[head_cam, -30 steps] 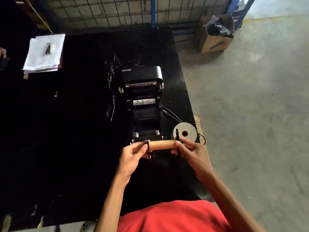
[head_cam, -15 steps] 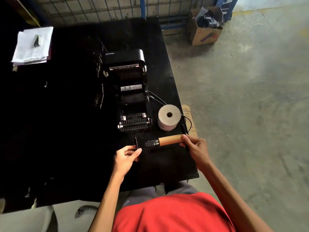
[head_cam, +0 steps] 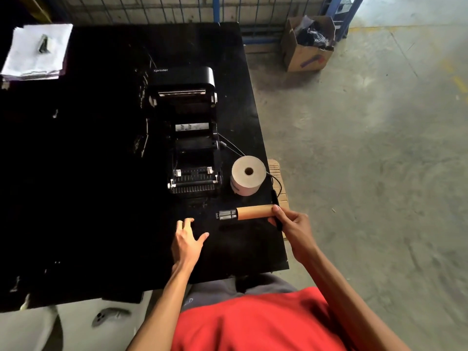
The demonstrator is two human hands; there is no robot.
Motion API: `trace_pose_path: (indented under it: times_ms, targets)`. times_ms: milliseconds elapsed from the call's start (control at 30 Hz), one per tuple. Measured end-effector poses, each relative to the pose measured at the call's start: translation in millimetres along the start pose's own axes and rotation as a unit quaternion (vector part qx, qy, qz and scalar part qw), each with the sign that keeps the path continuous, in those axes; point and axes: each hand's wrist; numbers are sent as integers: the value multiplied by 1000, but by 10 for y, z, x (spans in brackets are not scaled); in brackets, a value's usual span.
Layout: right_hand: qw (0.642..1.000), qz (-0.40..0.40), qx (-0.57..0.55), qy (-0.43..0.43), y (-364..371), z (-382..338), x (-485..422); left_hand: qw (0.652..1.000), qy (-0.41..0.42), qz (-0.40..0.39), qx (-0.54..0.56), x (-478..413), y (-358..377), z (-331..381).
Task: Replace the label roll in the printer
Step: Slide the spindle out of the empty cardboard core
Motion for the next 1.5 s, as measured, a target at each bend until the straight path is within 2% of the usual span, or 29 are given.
trace_pose_path:
  times_ms: [67,133,200,267,333,567,700,833,967,1167,1333,1500]
  targets:
    - [1000,-5,2,-1,5,-21,-20,999,-3,23,27,9,-72,73]
    - [1000,-8,-1,-1,13,-39,-47,988,-9,32,150,35,-230,194]
    - [1000,-13,-11,-2,39,-51,-73,943,-24,-46,328,124,-453,375]
    - [999,-24,-24,-1,93,-63,-93,900,-5,-124,418,232,-608,559]
    - [999,-32,-34,0,161,-77,-115,891,8,-152,428,328,-696,720]
    - [991,-38,-125,33,283,-193,-127,886,-8,-155,438,306,-773,794]
    - [992,-80,-95,28,322,-215,-102,878,-13,-158,452,265,-796,801]
    - [995,-46,-84,27,342,-225,-96,869,-19,-158,469,230,-826,817]
    - [996,-68,-65,-4,358,-248,-87,865,-16,-159,475,193,-869,794]
    - [991,-72,-105,49,368,-283,-114,861,-20,-164,481,181,-899,811]
    - [970,-15,-211,122,428,-284,-117,852,-39,-161,497,207,-866,858]
    - [950,-1,-263,170,493,-282,-115,848,-63,-160,502,215,-822,845]
Point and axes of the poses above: each hand's wrist, its own x-axis away from the middle knuckle, its own y-axis out of the palm, z = x × y, and after that the axes turned 8 degrees about -y, right-handed
